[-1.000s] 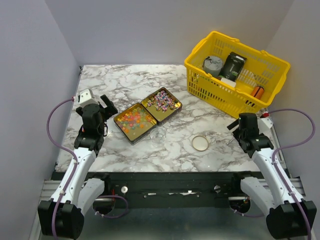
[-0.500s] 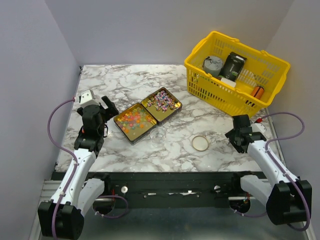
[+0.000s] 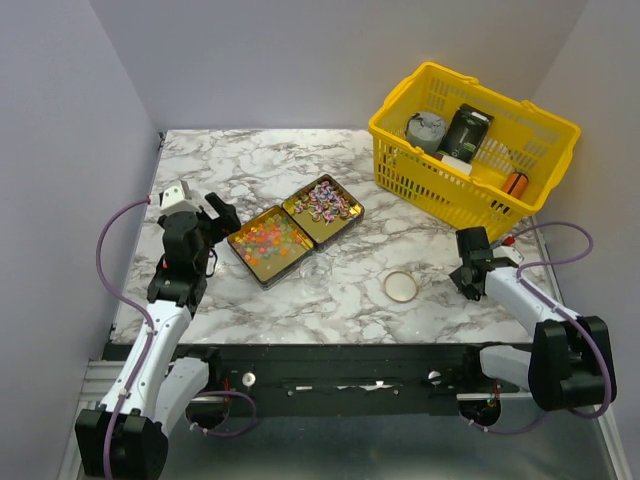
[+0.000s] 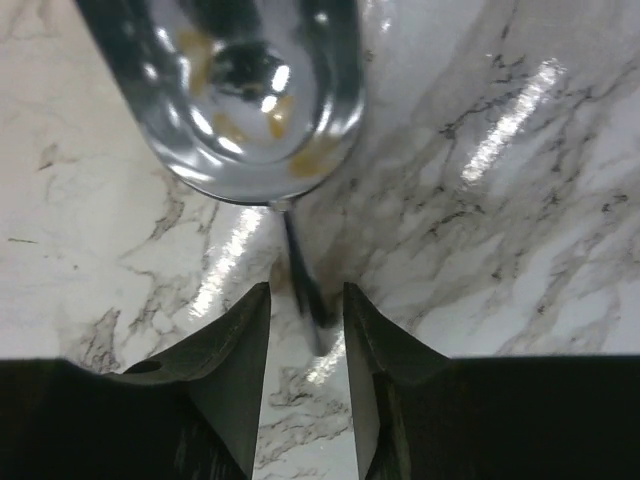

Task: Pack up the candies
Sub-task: Pick up the spatula from the center of the board, then move the storage box to the center of the board.

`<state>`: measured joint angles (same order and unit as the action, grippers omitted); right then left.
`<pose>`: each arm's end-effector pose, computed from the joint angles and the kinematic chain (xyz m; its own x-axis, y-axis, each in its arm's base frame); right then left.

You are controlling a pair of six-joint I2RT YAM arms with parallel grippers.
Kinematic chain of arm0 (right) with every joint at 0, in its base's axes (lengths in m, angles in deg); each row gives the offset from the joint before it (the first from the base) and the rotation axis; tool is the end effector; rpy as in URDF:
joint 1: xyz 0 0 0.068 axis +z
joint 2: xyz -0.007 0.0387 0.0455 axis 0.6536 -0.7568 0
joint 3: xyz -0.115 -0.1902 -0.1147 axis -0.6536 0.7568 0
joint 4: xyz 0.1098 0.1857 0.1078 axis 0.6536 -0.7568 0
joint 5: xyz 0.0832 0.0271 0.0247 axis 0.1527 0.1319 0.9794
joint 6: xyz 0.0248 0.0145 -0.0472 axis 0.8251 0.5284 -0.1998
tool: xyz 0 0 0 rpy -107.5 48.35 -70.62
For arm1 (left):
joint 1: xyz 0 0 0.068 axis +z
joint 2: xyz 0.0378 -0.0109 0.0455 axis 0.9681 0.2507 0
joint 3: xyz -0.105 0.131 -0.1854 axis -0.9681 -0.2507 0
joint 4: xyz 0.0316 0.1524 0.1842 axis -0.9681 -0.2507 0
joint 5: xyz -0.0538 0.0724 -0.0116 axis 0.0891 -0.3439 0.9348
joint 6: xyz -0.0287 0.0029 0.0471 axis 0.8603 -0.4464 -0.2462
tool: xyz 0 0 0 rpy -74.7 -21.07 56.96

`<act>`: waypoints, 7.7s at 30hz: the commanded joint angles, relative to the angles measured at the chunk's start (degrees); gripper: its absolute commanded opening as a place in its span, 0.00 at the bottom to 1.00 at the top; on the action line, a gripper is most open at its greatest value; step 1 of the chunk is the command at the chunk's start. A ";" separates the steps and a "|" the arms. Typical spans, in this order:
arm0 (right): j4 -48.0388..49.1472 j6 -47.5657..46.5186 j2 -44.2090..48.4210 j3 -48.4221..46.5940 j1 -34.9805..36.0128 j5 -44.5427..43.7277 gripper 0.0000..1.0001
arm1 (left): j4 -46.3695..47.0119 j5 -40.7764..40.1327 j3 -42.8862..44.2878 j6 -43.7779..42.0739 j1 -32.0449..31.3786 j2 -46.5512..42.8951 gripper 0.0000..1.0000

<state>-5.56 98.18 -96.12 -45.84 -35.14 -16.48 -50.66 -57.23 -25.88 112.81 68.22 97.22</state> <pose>0.1841 0.0026 0.1475 -0.4077 0.7476 -0.5243 0.8267 0.5460 0.1358 0.1926 -0.0173 0.2773 -0.1879 -0.4596 -0.8680 -0.1749 0.8853 -0.4308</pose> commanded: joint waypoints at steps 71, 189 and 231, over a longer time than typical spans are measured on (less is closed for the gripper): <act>-4.76 -56.80 1.36 -35.45 44.51 32.92 0.01 | -3.99 63.47 24.68 1.76 -14.35 32.58 0.00; -35.52 -25.95 -57.70 -84.51 27.81 51.82 0.01 | -11.27 28.76 65.19 -10.10 -8.55 79.86 0.91; -33.50 -26.92 -45.21 -59.63 27.55 43.56 0.01 | -6.89 31.74 46.74 -17.91 -15.23 68.27 0.59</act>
<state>-35.00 71.12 -140.42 -106.82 -7.56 30.45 -58.70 -30.04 22.88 97.64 54.18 167.69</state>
